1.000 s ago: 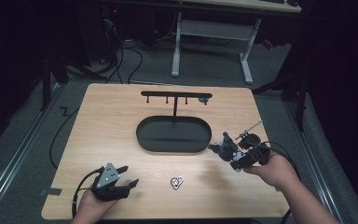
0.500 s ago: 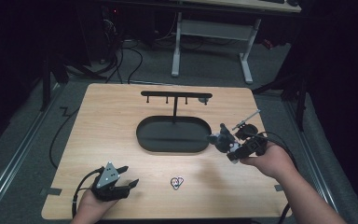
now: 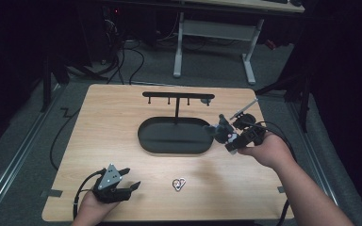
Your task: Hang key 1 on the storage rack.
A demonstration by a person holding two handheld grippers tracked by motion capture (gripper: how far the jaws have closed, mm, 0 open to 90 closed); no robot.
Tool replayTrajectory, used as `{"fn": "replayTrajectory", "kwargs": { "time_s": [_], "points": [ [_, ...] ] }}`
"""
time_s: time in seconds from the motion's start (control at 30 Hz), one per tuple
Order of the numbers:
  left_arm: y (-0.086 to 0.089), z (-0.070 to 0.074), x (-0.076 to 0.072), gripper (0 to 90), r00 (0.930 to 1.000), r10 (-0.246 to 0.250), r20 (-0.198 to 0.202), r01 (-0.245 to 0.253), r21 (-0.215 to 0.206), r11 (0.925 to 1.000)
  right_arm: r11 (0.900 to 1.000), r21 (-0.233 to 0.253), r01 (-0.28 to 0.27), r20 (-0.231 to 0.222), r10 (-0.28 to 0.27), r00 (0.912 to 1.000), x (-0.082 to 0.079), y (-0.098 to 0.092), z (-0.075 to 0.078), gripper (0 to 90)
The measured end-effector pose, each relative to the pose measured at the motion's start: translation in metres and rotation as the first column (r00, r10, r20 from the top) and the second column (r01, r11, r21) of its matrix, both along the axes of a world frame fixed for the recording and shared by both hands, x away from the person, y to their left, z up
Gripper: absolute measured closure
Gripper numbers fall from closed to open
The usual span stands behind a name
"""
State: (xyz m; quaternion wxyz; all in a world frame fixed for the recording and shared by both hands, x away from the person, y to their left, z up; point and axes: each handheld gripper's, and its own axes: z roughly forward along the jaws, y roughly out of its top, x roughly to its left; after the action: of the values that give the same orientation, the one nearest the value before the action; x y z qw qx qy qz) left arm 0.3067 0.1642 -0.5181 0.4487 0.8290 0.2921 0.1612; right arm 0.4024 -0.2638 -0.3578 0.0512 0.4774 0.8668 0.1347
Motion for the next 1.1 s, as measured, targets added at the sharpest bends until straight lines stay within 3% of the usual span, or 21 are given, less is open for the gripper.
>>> {"fn": "replayTrajectory", "kwargs": {
  "time_s": [0.4, 1.1],
  "points": [
    [0.0, 0.0, 0.0, 36.4, 1.0, -0.006, -0.001, 0.006, -0.001, 1.0, 1.0, 0.01, 0.013, -0.002, -0.013, 0.9999, 0.02, 0.007, 0.013, 47.1],
    [0.0, 0.0, 0.0, 36.4, 1.0, -0.009, 0.003, 0.009, -0.002, 1.0, 0.998, 0.032, 0.049, 0.027, -0.05, 0.9984, 0.037, 0.007, 0.031, 47.1]
  ]
}}
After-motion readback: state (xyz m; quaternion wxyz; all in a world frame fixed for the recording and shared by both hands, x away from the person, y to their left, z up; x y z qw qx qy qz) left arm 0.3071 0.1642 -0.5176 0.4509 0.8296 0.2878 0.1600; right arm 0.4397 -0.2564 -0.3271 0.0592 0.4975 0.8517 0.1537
